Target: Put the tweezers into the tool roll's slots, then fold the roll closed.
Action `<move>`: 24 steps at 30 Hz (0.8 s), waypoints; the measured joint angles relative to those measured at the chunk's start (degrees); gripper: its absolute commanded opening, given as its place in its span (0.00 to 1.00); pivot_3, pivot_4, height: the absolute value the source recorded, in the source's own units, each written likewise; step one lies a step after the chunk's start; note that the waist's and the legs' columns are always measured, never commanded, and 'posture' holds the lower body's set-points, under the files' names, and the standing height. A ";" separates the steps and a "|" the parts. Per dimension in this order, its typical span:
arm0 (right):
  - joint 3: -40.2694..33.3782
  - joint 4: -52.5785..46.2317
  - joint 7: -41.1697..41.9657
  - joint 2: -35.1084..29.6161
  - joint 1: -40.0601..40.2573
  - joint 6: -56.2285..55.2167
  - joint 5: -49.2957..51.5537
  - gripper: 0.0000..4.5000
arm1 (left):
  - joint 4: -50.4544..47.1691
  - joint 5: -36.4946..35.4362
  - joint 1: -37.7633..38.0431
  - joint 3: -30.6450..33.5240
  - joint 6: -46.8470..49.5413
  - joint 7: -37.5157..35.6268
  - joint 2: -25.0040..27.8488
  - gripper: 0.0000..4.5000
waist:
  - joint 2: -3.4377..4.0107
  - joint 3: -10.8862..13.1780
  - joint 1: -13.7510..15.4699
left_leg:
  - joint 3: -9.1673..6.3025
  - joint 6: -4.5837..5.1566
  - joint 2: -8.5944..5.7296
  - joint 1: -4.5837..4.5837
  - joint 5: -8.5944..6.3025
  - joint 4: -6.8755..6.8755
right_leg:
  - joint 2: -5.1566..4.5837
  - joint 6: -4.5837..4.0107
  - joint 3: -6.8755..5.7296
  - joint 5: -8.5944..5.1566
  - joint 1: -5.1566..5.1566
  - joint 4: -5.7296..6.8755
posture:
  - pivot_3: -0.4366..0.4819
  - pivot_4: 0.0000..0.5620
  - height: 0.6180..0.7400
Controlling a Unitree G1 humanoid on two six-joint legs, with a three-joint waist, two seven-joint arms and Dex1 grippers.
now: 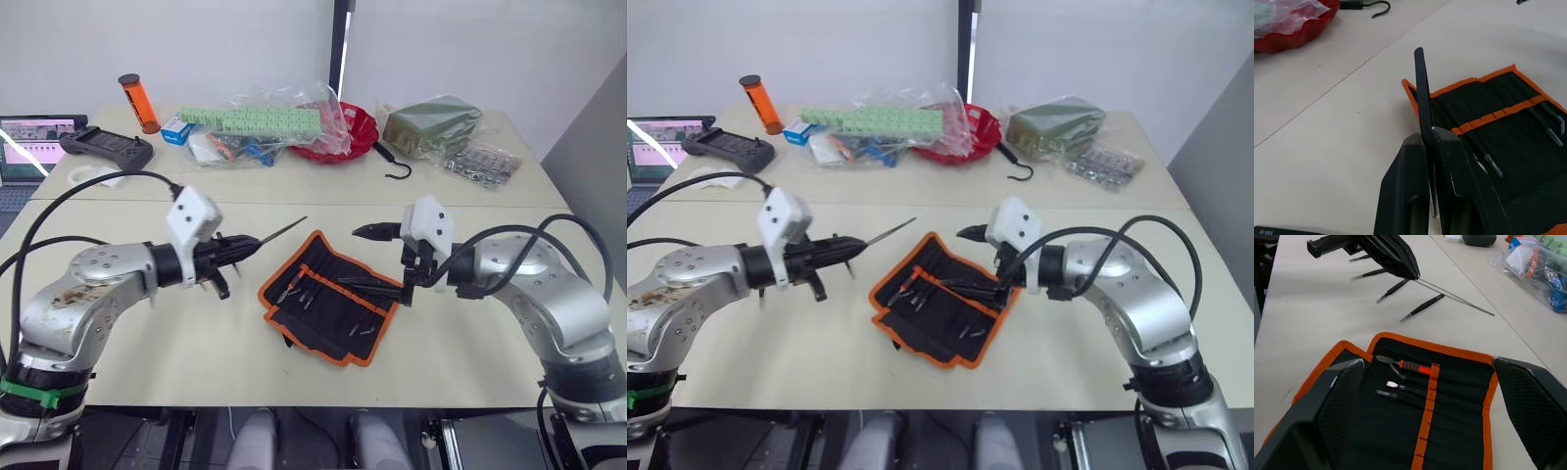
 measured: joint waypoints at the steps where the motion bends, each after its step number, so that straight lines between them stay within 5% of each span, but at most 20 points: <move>1: -0.31 -0.44 0.21 -0.40 0.92 0.61 0.77 0.73 | -0.77 0.38 -0.35 -0.70 0.94 0.32 0.25 0.00 | 0.00 0.00 -0.01 | 0.00 0.00 0.00 0.01 0.00 0.00 | 0.01 0.00 0.00 0.00 0.00 0.00 | 0.48 0.27 1.00; 4: -3.06 -2.27 1.00 -2.67 6.09 2.49 3.62 0.50 | -4.23 2.90 -1.44 -5.56 3.09 0.41 2.36 0.00 | -0.01 0.01 -0.05 | 0.02 0.00 0.01 0.01 0.00 -0.01 | 0.01 0.01 0.02 0.00 0.02 -0.01 | 0.48 0.27 1.00; 11: -2.00 1.19 -0.09 -2.77 14.13 -5.40 -2.82 0.01 | -4.38 -2.53 -7.04 -7.98 16.49 1.14 -3.69 0.00 | -0.03 0.02 0.20 | 0.02 0.01 0.01 0.01 0.00 0.19 | 0.05 0.05 0.02 -0.01 0.10 0.00 | 0.48 0.27 1.00; 24: 3.55 19.43 -1.54 5.77 15.85 -21.74 -12.96 0.01 | -8.29 -1.52 0.64 -9.41 20.92 8.26 -7.74 0.00 | -0.02 0.03 -0.12 | 0.02 0.00 -0.01 0.02 0.00 0.20 | 0.02 0.04 0.05 0.00 0.11 0.03 | 0.48 0.27 1.00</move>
